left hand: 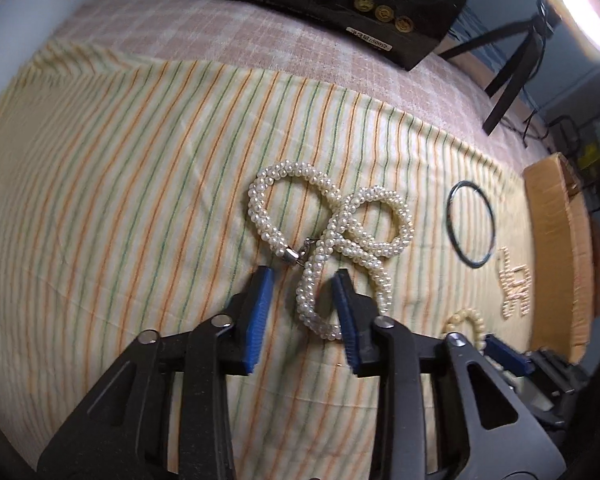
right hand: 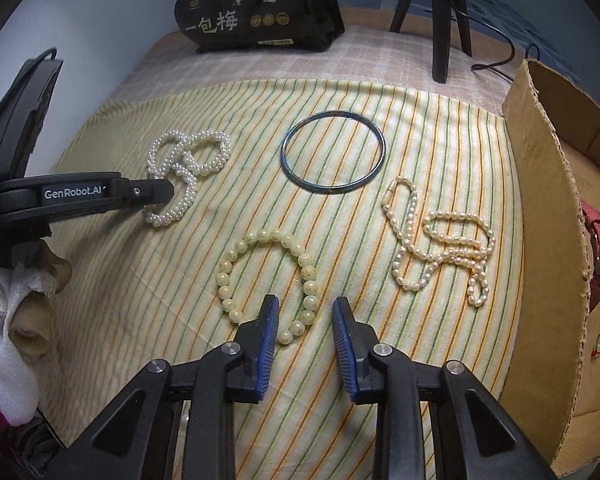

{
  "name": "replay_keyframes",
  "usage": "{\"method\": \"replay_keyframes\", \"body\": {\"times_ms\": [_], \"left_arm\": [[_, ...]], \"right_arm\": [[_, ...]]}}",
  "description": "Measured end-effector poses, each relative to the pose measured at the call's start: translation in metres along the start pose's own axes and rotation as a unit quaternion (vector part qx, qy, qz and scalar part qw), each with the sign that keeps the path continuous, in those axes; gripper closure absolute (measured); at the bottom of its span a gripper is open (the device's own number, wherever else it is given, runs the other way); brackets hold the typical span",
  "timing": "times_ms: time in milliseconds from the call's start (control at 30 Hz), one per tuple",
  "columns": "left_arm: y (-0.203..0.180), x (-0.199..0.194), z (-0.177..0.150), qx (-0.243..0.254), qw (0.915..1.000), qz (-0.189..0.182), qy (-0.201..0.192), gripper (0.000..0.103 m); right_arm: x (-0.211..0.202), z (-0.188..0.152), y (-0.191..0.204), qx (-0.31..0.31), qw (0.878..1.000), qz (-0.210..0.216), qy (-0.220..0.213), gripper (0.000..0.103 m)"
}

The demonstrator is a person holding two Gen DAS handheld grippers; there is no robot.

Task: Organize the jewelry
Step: 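Close left tool on the pearl bracelet while right tool grasps the beaded bracelet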

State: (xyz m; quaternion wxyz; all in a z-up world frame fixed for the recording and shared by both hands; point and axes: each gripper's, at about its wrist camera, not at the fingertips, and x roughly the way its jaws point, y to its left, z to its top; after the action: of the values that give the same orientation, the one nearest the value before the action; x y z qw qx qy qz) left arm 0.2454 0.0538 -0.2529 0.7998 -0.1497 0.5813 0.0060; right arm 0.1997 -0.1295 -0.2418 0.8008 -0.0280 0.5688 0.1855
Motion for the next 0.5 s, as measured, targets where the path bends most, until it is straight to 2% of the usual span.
{"method": "replay_keyframes", "body": {"times_ms": [100,167,233,300,500], "left_arm": [[0.006,0.000,0.001,-0.011,0.9999,-0.001,-0.005,0.089],[0.016,0.001,0.004,-0.038,0.9991,-0.019,0.000,0.095],[0.025,0.002,0.006,-0.059,0.9974,-0.040,0.006,0.096],[0.028,0.001,0.007,-0.071,0.9961,-0.052,0.008,0.097],[0.035,-0.018,0.011,-0.092,0.9913,-0.094,0.000,0.097]], "right_arm": [[0.000,-0.001,0.002,-0.012,1.000,-0.014,-0.005,0.089],[-0.001,-0.003,0.001,-0.015,1.000,-0.017,-0.008,0.093],[-0.002,-0.003,0.000,-0.014,1.000,-0.016,-0.011,0.097],[-0.005,-0.004,-0.002,-0.007,1.000,-0.009,-0.014,0.098],[-0.022,-0.003,-0.015,0.039,0.997,0.054,-0.031,0.098]]}}
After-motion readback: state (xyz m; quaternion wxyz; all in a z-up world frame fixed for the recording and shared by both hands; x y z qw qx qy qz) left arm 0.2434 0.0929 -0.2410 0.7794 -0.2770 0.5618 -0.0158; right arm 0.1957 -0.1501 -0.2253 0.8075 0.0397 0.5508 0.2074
